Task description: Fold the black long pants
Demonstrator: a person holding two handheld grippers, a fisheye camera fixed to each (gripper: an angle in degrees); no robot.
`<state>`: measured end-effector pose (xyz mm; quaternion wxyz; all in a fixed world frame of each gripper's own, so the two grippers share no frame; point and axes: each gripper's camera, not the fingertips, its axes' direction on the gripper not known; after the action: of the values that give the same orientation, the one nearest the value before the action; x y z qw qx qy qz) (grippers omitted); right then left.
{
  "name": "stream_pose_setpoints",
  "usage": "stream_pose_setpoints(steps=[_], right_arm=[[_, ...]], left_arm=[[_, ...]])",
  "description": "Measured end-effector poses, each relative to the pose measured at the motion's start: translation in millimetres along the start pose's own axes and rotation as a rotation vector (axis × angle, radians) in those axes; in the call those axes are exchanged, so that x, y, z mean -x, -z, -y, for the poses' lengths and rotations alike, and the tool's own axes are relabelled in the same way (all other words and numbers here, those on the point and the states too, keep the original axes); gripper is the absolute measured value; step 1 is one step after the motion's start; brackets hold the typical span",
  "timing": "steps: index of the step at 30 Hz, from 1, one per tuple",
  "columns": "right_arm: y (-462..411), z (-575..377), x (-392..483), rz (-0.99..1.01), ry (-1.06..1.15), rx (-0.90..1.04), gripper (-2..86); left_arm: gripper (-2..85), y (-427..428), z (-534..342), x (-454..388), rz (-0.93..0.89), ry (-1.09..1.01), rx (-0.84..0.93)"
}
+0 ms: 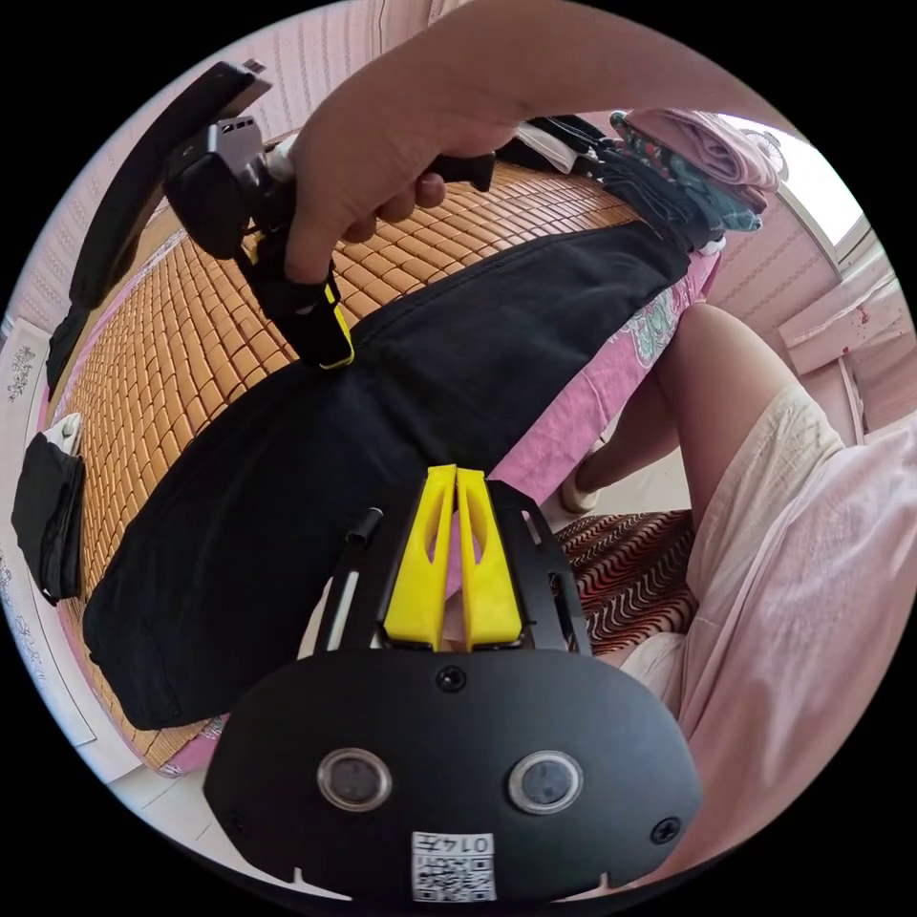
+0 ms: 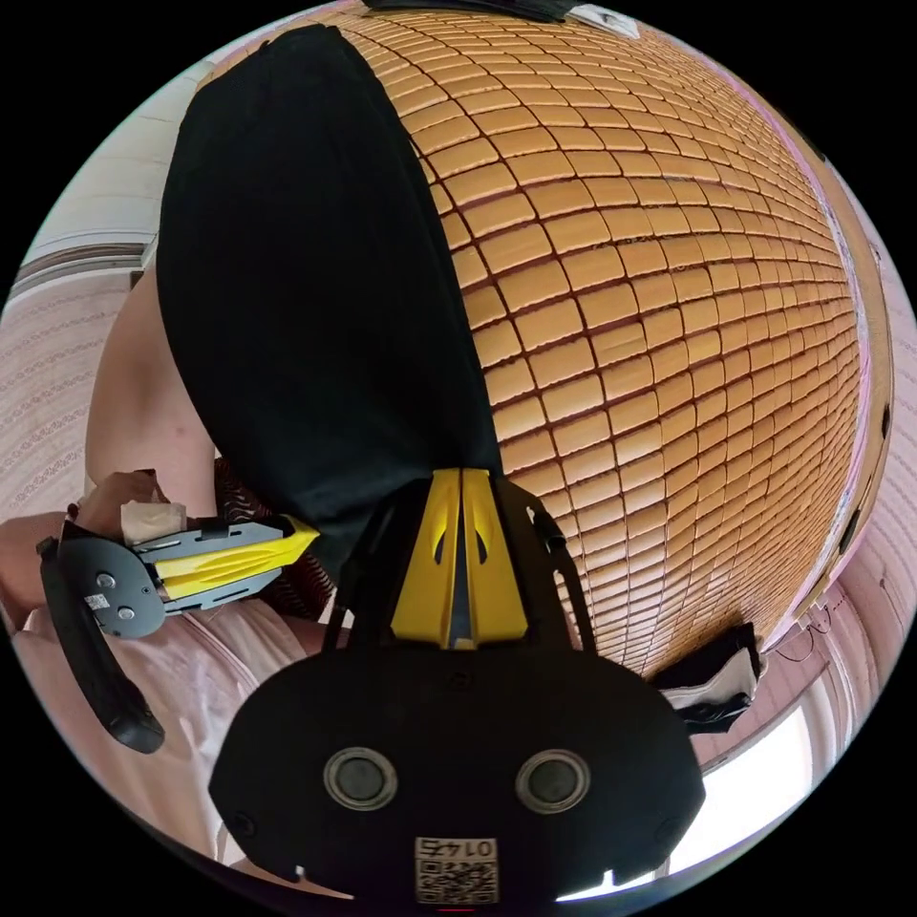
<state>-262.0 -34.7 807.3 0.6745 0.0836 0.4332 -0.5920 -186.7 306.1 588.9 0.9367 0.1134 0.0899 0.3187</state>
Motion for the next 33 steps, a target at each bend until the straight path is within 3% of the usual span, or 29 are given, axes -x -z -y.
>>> stream_pose_setpoints(steps=[6,10,13,16,19,21,23,26,30,33], right_arm=[[-7.9,-11.4,11.1,-0.098,0.062,0.086,-0.9],[-12.1,-25.7,3.3,-0.047,0.032,0.124,-0.9],[-14.4,-53.0,3.9,-0.055,0.046,0.072,-0.9],[-14.6,-110.5,4.7,-0.063,0.058,-0.147,-0.9],[-23.1,-202.8,-10.0,0.146,-0.165,-0.422,-0.5],[-47.6,-299.0,-18.6,0.291,-0.439,-0.616,0.3],[-75.3,-373.8,-18.5,0.314,-0.682,-0.696,1.5],[-120.7,-483.3,-7.9,0.237,-0.995,-0.700,10.8],[-168.8,-594.2,-0.1,0.203,-1.366,-0.678,14.8],[-201.0,-630.8,-5.1,0.281,-1.456,-0.654,18.2]], left_arm=[[-1.0,-3.7,8.4,-2.6,-0.003,-0.033,0.020],[-1.0,-5.2,12.3,-2.8,-0.001,-0.048,0.033],[-1.0,-4.1,12.3,0.9,-0.015,-0.027,0.026],[-1.0,2.6,5.9,4.7,-0.039,-0.005,-0.011],[-1.0,17.1,-7.6,11.0,-0.080,0.054,-0.079],[-1.0,25.6,-19.6,18.0,-0.085,0.105,-0.130],[-0.9,30.6,-31.7,28.7,-0.084,0.182,-0.147],[-0.9,37.3,-49.8,50.0,-0.110,0.304,-0.162],[0.0,46.2,-69.5,79.4,-0.089,0.475,-0.189],[4.0,46.0,-78.7,101.6,-0.167,0.611,-0.192]])
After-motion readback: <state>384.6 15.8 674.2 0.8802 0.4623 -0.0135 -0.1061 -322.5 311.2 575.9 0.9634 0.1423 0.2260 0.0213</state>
